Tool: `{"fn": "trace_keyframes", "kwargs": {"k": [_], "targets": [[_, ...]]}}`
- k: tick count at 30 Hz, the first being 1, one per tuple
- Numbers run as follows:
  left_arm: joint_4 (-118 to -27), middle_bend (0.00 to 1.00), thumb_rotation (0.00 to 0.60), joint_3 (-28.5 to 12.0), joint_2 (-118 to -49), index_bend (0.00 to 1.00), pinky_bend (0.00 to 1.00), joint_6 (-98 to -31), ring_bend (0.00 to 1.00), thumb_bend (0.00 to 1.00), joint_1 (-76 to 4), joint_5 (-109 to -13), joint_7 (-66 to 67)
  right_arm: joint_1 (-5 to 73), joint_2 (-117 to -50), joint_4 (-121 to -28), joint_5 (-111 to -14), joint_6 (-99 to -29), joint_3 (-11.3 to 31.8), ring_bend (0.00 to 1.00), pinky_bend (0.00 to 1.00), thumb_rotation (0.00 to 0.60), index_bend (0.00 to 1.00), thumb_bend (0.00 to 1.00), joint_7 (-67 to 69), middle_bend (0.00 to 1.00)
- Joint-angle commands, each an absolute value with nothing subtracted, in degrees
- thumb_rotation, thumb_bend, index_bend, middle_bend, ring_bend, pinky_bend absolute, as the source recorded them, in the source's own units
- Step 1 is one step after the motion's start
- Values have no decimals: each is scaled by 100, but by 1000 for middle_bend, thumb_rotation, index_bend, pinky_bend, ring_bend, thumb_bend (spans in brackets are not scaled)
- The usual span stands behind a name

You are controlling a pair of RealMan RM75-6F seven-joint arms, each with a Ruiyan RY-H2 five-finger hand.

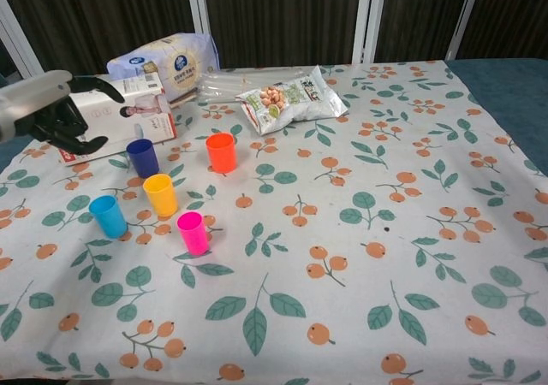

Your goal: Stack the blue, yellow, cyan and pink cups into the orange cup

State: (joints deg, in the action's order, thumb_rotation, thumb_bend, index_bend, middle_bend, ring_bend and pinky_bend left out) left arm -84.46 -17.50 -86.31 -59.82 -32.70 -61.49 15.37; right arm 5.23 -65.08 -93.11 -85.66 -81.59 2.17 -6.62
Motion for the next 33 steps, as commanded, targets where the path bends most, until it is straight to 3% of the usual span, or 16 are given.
{"fn": "trace_keyframes", "kwargs": {"k": [1,13,26,33], "targets": [[-7966,1000,600,-1929,-8999,234,1000,-5666,1000,380,-3654,-5607,1883,524,-6505,-9304,-8554,-8152,221,0,0,600,0,140,-655,0],[-6953,1000,600,-1773,-9541,277,1000,-5499,1000,370,-3964,-5252,1984,512,-6479,-9310,-8526,-8162,225,0,0,600,0,140,-626,0],[-6490,1000,600,-1766,-9866,319,1000,-5369,1000,365,-4170,-5164,1866,506,-6477,-9313,-8515,-8185,235,0,0,600,0,140,-626,0],[-6230,1000,600,-1798,-9985,450,1000,-5355,1000,362,-4220,-5101,1804,494,-6453,-9327,-8530,-8211,233,0,0,600,0,140,-593,0]]}}
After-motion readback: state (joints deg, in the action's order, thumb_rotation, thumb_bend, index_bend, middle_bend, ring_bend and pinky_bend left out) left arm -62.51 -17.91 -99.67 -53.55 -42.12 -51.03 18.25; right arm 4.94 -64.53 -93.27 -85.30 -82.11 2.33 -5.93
